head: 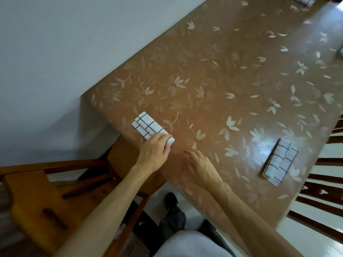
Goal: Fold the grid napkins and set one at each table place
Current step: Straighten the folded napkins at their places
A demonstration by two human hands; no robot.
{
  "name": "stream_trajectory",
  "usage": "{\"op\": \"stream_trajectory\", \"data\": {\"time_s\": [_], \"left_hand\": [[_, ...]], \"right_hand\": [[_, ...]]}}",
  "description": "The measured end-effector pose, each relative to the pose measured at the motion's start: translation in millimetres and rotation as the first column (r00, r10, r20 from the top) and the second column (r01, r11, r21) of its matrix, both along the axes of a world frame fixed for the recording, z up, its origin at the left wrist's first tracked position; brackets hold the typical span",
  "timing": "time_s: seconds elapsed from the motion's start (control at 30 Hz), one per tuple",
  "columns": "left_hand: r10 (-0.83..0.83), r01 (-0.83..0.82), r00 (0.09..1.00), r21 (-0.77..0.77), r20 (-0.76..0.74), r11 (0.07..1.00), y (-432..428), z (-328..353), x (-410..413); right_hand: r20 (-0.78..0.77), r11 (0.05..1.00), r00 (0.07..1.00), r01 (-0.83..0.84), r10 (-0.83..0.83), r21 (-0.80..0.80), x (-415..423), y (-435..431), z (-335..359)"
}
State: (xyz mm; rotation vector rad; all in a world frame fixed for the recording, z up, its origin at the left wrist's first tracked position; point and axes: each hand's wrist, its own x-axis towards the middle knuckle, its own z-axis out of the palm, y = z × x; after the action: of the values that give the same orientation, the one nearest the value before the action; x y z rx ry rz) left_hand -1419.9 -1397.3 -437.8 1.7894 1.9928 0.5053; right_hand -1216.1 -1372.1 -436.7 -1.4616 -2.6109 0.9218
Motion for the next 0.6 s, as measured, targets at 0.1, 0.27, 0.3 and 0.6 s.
{"op": "stream_trajectory", "data": {"time_s": [0.1,0.27,0.3,0.6], "left_hand": [[-0.007,0.016,0.999,-0.172,0.052,0.985,-6,8,35],[-0.048,0.080,0.994,-0.363,0.098,0.928,1,15,99],[-0.059,0.097,0.992,-0.381,0.109,0.919,4,17,114],[-0.065,0.133,0.980,-0.371,0.190,0.919,38,18,271]], "right_hand": [[0.020,0.998,0.998,0.057,-0.056,-0.008,41,-3,12],[0.061,0.984,0.983,0.175,-0.175,-0.008,121,-4,26],[0.068,0.980,0.978,0.198,-0.197,-0.007,140,-3,27],[0.120,0.925,0.919,0.380,-0.375,-0.026,281,36,26]]}}
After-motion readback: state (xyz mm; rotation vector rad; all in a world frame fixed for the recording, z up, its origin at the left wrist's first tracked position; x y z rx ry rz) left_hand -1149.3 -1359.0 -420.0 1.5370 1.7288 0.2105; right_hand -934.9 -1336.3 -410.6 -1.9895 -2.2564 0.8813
